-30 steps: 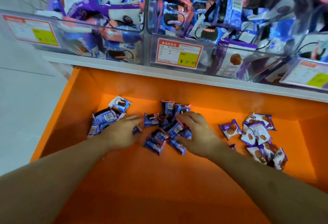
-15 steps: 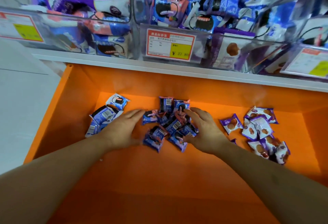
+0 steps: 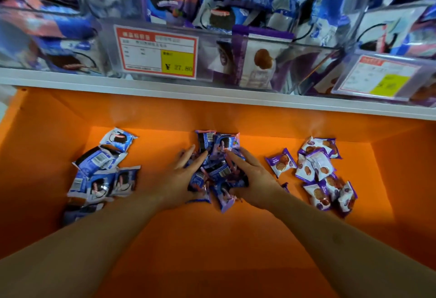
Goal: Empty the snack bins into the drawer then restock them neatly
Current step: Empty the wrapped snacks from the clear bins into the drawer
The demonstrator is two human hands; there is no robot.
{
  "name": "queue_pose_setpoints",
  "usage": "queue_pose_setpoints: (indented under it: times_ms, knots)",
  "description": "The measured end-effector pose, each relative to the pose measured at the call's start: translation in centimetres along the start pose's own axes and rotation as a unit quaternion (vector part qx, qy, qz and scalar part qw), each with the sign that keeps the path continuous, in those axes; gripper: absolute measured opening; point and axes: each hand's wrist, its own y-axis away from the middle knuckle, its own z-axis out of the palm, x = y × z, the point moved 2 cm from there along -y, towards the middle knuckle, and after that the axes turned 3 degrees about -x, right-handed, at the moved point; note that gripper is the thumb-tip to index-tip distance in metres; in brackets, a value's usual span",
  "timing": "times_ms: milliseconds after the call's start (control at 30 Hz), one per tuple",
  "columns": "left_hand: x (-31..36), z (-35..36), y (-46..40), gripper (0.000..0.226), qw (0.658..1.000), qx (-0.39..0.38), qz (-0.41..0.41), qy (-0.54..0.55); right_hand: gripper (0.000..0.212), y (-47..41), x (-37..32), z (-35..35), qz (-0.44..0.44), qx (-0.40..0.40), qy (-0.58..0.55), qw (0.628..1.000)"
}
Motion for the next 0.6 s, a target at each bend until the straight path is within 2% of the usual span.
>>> queue_pose_setpoints:
  times_ms: [200, 300, 400, 500, 600]
  knots:
    - [0.7, -0.8, 0.6, 0.123, 0.998, -0.011, -0.046, -0.050, 0.113, 1.1, 0.5, -1.1, -0.029, -0.001, -0.023, 0.999]
    - [1.1, -1.4, 2.0, 0.128, 0.996, -0.017, -0.048, -0.067, 0.116, 2.2, 2.0, -3.4, 0.002, 0.030, 0.001, 1.000]
    - [1.8, -1.6, 3.0, 0.125, 0.998, -0.005, -0.013, -0.069, 0.111, 3.5, 5.7, -5.2, 0.040, 0.007, 0.102, 0.994]
    - [3.0, -1.5, 3.2, 0.121, 0.997, 0.010, 0.010, -0.075, 0.117, 4.5, 9.1, -5.5, 0.048, -0.041, 0.221, 0.973]
    - [4.1, -1.4, 3.0, 0.116, 0.998, 0.016, 0.016, -0.067, 0.113, 5.2, 10.4, -5.9, 0.073, -0.028, 0.256, 0.963]
